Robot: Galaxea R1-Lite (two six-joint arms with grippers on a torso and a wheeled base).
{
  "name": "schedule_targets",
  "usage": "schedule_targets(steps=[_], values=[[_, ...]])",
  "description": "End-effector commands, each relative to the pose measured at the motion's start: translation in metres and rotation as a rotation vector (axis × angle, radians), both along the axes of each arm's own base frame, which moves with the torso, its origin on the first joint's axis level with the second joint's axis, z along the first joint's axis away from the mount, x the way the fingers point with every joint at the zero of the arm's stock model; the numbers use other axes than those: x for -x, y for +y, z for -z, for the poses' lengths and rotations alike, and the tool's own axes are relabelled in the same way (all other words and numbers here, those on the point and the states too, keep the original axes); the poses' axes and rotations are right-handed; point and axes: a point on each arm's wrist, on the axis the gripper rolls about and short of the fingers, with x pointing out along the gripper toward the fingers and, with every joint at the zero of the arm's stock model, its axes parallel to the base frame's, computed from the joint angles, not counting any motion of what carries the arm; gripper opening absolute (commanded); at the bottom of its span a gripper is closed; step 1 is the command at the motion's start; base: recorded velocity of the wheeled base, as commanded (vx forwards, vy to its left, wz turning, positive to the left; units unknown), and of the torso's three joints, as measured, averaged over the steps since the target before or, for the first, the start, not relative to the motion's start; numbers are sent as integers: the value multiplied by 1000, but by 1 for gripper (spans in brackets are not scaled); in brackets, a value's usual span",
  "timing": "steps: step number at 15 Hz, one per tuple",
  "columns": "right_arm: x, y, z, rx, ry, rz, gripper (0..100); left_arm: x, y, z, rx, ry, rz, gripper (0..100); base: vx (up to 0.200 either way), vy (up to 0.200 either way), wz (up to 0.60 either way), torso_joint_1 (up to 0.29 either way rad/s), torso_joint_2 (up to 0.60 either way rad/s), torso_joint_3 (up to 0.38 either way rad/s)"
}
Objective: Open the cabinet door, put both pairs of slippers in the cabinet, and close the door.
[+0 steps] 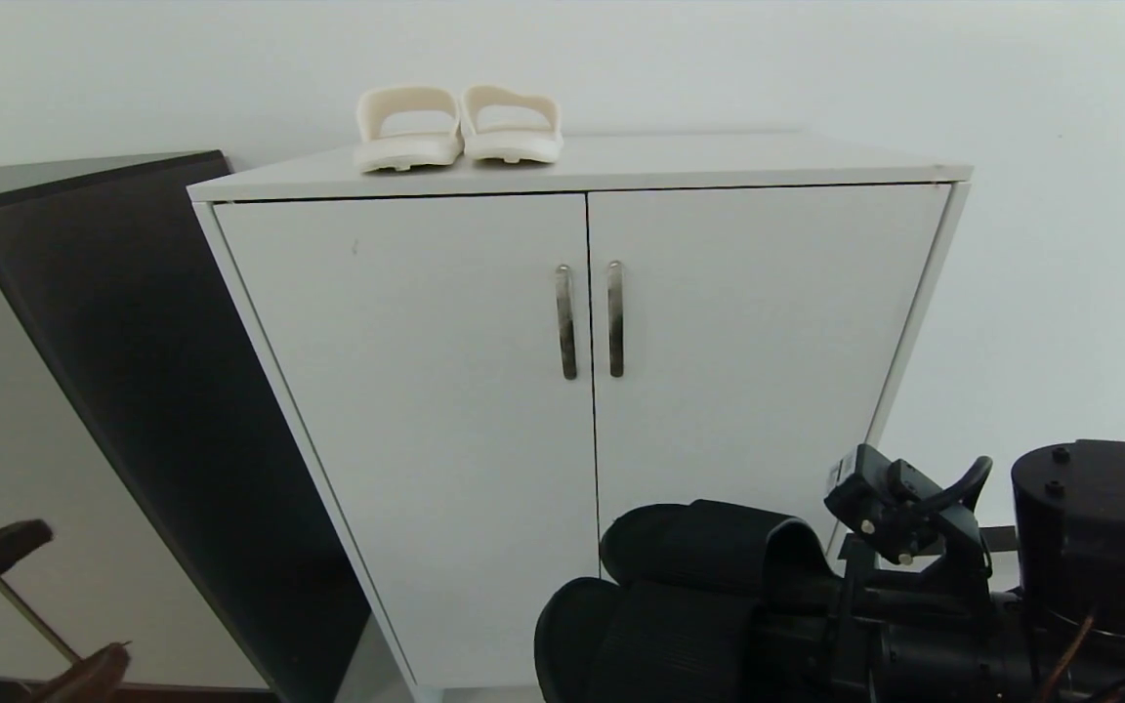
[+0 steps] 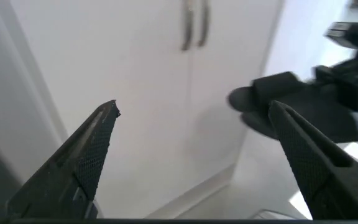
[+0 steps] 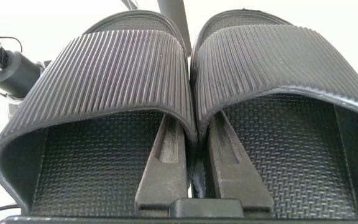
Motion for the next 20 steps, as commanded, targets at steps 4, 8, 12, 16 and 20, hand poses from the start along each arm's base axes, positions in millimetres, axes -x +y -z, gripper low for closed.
schedule_targets(steps=[4,8,12,16,20], values=[[-2,3,6,24,5,-5,0,-66,-47,-25,-43,124,237,100,0,0,0,0,0,0],[-2,4,7,26,7,-8,0,-96,-98,-37,-46,77,319,100,0,0,0,0,0,0],[-2,4,7,29,5,-11,0,-123,-142,-49,-42,70,409,100,0,0,0,0,0,0],[0,3,11,57,-18,-28,0,-135,-161,-73,-45,151,558,100,0,0,0,0,0,0],[0,3,11,58,-17,-29,0,-142,-161,-112,92,255,774,100,0,0,0,0,0,0]])
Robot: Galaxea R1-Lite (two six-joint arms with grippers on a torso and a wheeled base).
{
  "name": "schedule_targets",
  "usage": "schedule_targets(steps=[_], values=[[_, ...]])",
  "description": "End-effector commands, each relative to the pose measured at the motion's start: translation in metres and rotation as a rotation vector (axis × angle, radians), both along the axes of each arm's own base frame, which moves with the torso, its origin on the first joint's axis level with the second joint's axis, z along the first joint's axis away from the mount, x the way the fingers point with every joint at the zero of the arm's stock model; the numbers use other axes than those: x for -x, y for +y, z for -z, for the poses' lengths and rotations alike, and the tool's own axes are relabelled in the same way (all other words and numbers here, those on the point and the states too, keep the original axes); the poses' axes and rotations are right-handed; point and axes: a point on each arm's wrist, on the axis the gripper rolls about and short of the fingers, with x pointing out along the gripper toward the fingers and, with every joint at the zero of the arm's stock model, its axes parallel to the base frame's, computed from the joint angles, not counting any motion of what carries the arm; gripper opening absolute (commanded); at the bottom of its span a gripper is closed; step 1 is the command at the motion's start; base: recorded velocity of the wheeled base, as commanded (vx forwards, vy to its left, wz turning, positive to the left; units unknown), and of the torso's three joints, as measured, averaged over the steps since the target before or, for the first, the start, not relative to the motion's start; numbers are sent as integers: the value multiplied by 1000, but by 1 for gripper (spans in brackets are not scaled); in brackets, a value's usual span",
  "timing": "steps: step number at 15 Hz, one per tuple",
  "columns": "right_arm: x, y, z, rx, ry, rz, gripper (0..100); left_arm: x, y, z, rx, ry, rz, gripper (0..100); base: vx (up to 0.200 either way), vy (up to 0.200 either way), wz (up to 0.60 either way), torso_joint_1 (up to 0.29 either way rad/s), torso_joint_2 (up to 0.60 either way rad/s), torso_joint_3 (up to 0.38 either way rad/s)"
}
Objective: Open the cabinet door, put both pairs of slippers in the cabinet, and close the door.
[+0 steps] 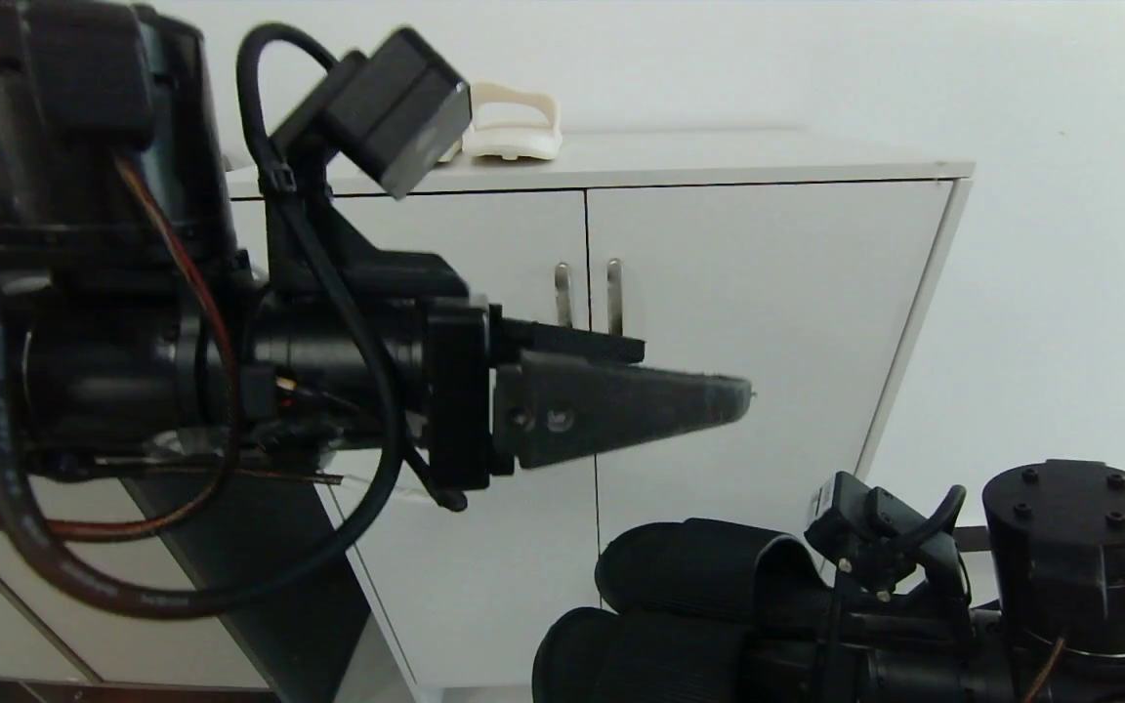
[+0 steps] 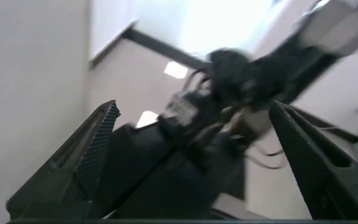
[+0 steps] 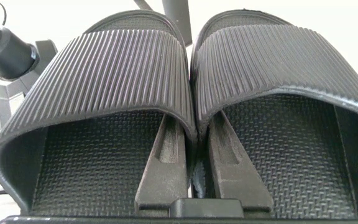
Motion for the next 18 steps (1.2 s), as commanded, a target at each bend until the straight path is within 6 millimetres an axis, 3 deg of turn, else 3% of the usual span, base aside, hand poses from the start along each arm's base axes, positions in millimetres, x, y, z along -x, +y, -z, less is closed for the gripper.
schedule_targets(steps=[1,6,18], values=[[0,0,1,2,2,-1,0,-15,-2,-12,32,19,8,100,0,0,0,0,0,0],[-2,1,1,5,3,4,0,-47,5,3,-14,5,-88,100,0,0,0,0,0,0],[-2,2,0,1,0,2,0,-74,-11,13,-61,-36,-268,100,0,0,0,0,0,0]])
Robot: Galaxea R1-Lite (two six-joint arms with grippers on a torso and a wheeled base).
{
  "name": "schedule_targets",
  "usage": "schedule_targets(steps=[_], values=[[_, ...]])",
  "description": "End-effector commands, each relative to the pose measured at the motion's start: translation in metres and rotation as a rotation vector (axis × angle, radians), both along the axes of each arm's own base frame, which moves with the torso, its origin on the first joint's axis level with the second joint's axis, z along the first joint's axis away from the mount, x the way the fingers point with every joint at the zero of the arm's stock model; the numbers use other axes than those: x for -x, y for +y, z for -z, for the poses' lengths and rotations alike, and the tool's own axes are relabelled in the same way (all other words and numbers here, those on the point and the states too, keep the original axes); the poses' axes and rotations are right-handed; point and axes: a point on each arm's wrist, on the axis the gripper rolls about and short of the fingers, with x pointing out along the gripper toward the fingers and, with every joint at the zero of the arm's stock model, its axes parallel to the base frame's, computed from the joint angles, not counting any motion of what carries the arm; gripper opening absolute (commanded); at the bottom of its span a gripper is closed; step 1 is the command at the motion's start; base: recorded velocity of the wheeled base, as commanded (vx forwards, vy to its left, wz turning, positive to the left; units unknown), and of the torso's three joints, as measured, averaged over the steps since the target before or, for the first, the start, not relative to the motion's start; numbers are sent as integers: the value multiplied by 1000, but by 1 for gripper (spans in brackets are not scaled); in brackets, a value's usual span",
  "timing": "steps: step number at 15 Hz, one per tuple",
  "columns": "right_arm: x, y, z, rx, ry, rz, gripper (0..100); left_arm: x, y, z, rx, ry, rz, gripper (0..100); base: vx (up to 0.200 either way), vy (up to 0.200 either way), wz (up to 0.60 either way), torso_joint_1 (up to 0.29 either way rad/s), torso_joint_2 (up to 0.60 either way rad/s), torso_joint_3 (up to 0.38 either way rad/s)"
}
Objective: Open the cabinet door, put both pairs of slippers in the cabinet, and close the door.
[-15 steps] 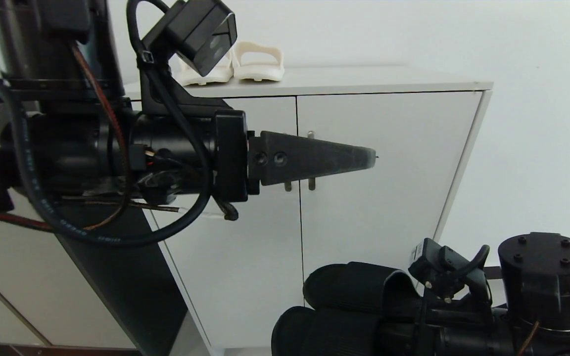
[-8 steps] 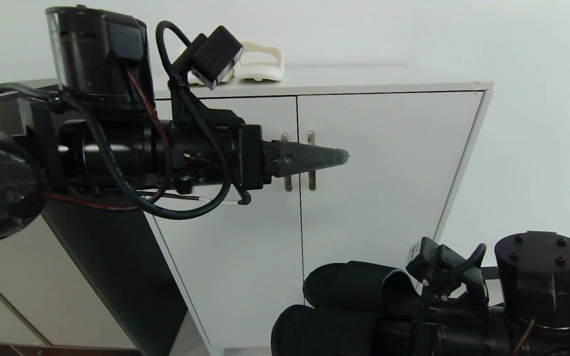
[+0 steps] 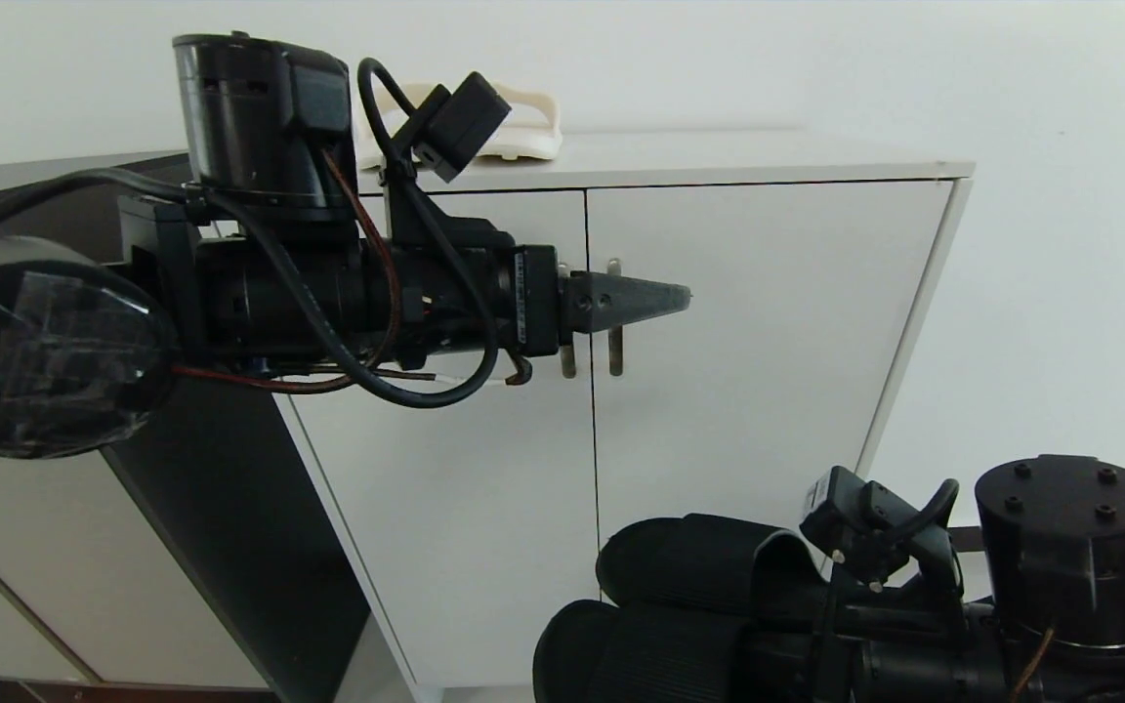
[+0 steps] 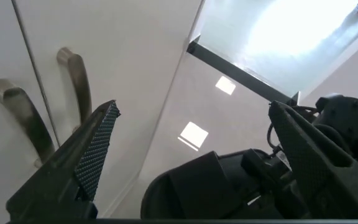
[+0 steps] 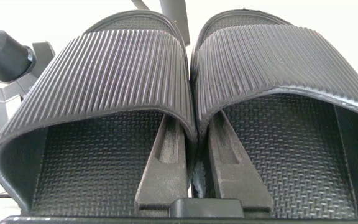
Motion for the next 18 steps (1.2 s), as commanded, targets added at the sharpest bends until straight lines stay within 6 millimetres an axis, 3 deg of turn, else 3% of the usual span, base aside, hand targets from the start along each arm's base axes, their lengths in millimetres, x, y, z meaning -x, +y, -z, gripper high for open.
schedule_targets(steps=[1,5,12,18], values=[[0,0,1,2,2,-1,0,-8,-5,8,-8,12,-4,100,0,0,0,0,0,0],[0,0,1,1,2,-2,0,-22,-12,19,-7,1,-45,100,0,0,0,0,0,0],[0,1,4,12,11,-4,0,-31,-2,21,-9,3,-86,100,0,0,0,0,0,0],[0,1,4,11,10,-4,0,-45,-6,34,-18,15,-95,100,0,0,0,0,0,0]])
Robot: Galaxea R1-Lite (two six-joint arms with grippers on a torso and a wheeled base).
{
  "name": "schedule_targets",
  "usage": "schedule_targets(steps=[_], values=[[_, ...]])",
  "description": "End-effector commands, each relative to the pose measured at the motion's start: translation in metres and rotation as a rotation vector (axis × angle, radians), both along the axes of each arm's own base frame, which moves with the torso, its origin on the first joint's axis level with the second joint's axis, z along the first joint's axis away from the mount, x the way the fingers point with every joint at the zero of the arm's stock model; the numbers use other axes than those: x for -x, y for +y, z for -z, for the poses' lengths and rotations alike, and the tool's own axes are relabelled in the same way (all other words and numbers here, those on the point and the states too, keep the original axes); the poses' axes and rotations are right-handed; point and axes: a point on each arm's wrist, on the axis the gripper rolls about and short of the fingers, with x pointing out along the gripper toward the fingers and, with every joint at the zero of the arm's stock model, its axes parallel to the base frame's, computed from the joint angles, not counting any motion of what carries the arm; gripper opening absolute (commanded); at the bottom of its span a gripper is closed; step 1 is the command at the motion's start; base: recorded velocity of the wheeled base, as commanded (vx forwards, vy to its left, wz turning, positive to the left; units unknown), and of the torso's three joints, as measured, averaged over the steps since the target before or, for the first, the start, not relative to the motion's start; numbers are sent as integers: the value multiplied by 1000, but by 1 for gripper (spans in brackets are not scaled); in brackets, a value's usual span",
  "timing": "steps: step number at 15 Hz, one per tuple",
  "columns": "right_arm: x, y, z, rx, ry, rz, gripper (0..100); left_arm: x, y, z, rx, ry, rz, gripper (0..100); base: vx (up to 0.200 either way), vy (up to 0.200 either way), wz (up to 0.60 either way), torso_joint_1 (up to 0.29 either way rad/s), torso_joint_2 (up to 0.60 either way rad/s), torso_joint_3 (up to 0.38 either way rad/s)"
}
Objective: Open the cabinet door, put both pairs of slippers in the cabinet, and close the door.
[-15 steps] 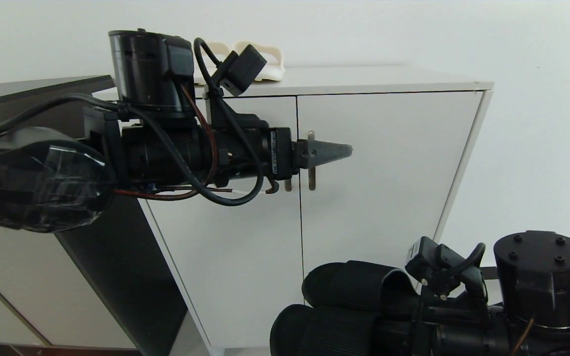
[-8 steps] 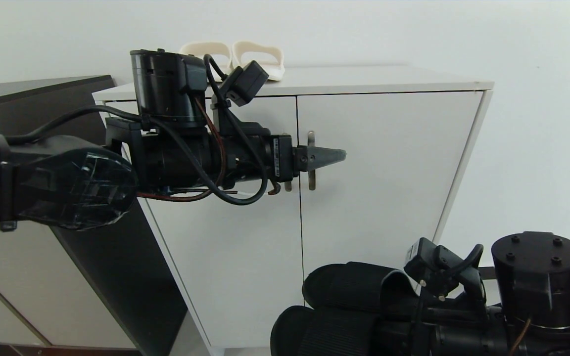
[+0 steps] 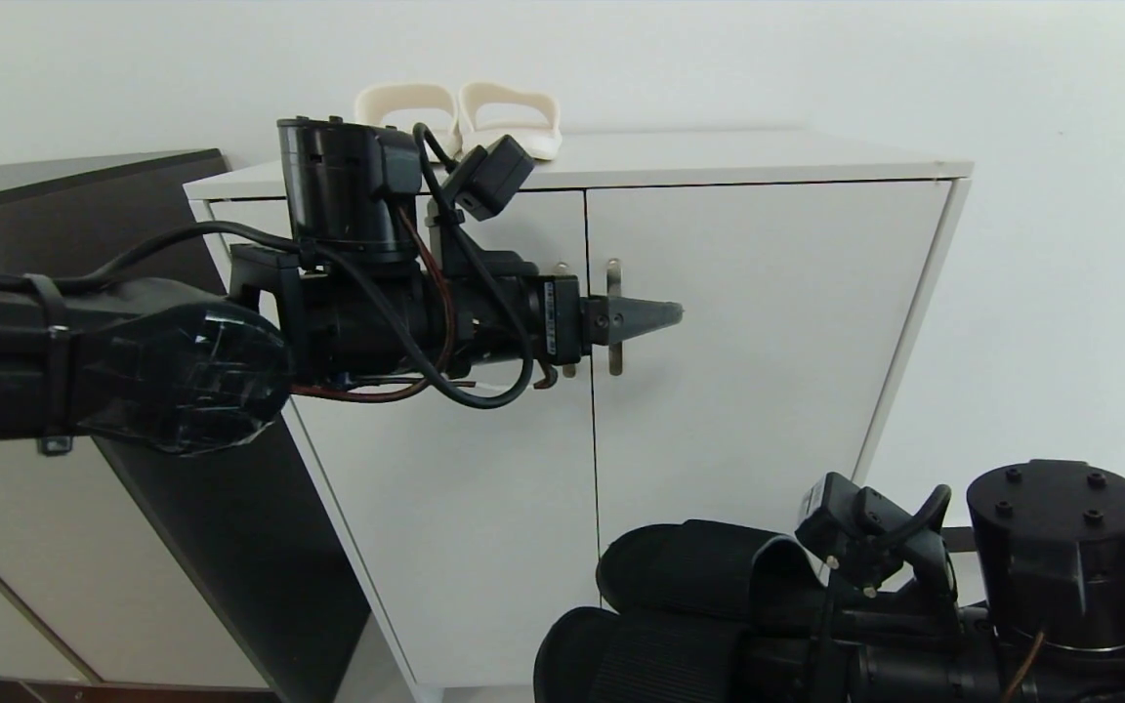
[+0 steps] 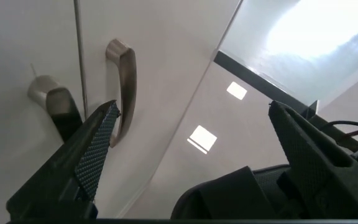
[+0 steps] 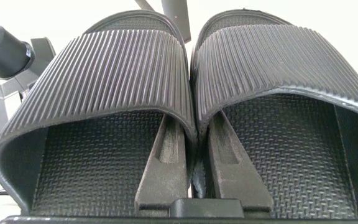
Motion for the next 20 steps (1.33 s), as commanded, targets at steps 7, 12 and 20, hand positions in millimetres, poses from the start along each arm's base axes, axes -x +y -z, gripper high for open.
schedule_targets(steps=[7,12,20], values=[[0,0,0,0,0,-1,0,-11,-7,12,-10,19,-4,100,0,0,0,0,0,0],[3,0,1,0,4,-14,0,-12,-9,13,-4,15,5,0,0,0,0,0,0,0],[18,-13,-4,-48,8,-159,0,47,-14,11,10,-8,111,0,0,0,0,0,0,0]])
